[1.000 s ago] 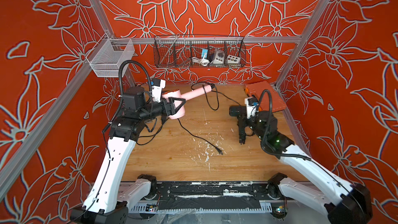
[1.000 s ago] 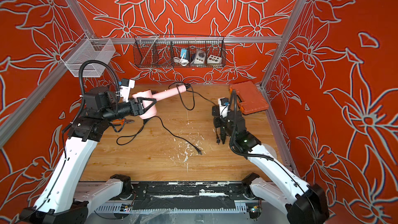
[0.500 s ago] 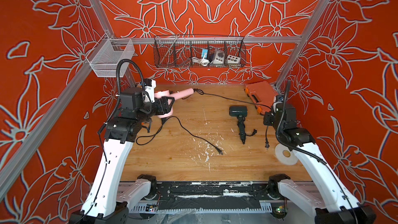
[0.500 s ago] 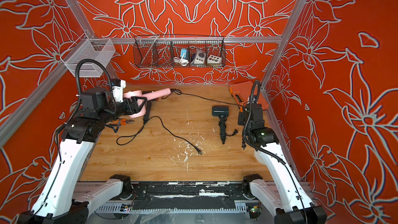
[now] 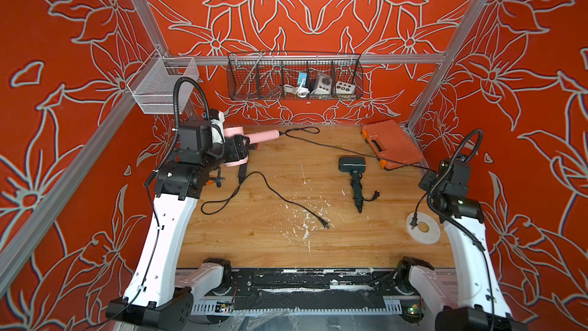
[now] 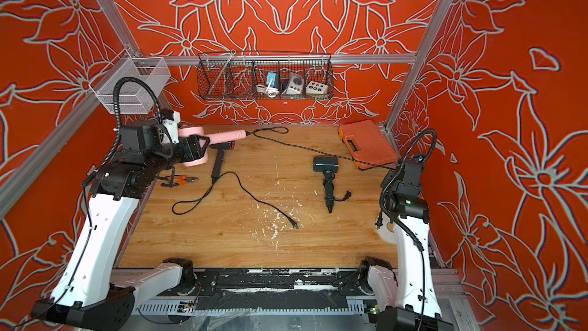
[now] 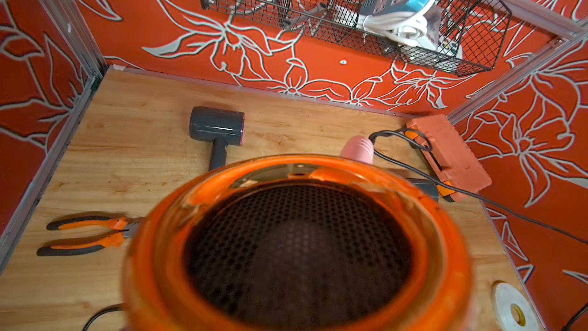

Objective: Wrap the cord around the hair dryer
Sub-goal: Adjust the power cord.

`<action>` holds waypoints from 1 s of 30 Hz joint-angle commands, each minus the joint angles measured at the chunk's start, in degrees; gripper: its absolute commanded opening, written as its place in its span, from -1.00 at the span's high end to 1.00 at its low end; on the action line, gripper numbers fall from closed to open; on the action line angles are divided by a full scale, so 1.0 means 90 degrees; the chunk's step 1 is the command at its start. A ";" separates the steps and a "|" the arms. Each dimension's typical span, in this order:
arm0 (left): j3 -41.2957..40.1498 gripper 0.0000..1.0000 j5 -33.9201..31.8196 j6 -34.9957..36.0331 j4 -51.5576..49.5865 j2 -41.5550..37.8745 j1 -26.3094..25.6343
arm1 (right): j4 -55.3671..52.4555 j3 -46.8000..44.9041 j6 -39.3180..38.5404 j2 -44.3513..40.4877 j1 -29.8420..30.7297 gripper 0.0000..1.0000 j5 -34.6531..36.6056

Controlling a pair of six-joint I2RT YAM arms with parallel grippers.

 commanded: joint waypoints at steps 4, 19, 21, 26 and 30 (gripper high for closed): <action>0.0647 1.00 -0.1919 0.0155 0.0458 0.0058 0.0511 | 0.0176 -0.0344 0.0826 0.0040 -0.0421 1.00 -0.0127; 0.1305 1.00 0.3109 -0.0780 0.2308 0.0122 0.0685 | 0.1227 -0.1216 0.1249 -0.0459 0.3538 1.00 -0.1726; 0.1404 1.00 0.3461 -0.0897 0.2430 0.0144 0.0677 | 0.1424 -0.1076 0.1146 -0.0100 0.3796 0.93 -0.1812; 0.1417 1.00 0.3920 -0.1239 0.2660 0.0122 0.0678 | 0.1446 -0.0289 0.0539 0.1077 0.3906 -0.05 -0.2084; 0.1282 1.00 0.4008 -0.1445 0.2709 -0.0002 0.0669 | 0.2191 0.0011 0.0185 0.1190 0.4015 -0.39 -0.2659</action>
